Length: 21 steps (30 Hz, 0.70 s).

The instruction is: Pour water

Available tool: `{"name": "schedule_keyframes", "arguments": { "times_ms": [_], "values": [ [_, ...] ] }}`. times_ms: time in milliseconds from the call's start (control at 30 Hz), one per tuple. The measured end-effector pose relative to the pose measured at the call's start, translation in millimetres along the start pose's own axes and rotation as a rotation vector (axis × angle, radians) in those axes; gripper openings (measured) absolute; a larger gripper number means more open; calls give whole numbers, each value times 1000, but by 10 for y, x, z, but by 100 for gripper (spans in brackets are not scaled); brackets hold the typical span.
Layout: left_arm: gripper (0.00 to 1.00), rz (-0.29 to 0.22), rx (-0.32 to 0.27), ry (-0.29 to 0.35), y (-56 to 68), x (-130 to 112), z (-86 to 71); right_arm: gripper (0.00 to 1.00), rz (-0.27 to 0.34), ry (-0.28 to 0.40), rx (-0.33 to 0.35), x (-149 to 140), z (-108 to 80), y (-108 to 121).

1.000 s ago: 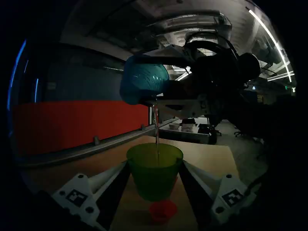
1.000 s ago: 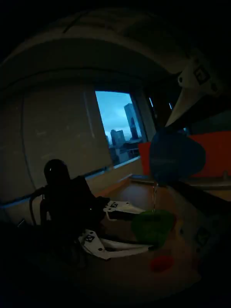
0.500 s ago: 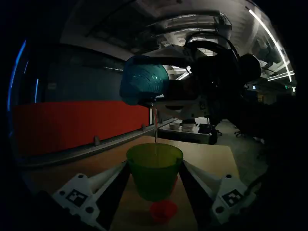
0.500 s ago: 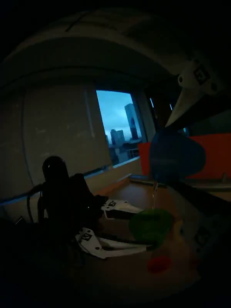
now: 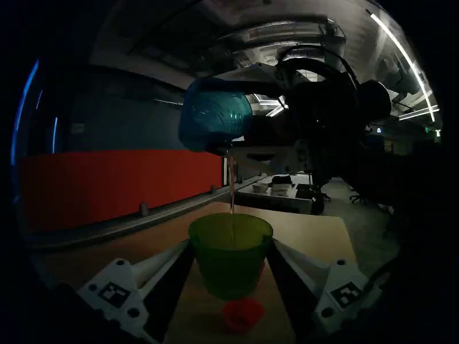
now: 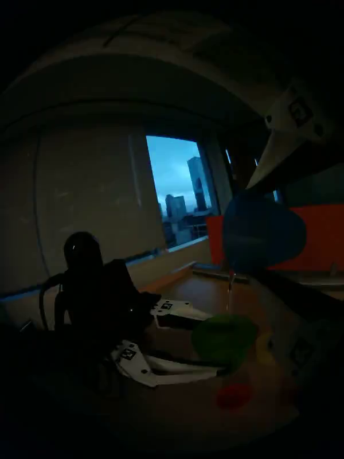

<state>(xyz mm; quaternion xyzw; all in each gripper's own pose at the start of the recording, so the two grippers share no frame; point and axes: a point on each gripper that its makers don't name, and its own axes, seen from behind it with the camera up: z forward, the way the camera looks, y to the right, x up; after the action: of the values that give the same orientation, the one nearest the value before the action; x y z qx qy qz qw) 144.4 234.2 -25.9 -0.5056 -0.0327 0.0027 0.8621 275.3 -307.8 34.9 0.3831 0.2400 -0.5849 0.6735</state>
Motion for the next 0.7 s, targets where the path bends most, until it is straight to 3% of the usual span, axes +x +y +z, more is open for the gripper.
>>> {"name": "schedule_keyframes", "arguments": {
  "times_ms": [700],
  "values": [
    [84, 7, 7, 8, -21, 42, -19, 92, -39, -1, -3, 40, 13, -10]
  ]
}}
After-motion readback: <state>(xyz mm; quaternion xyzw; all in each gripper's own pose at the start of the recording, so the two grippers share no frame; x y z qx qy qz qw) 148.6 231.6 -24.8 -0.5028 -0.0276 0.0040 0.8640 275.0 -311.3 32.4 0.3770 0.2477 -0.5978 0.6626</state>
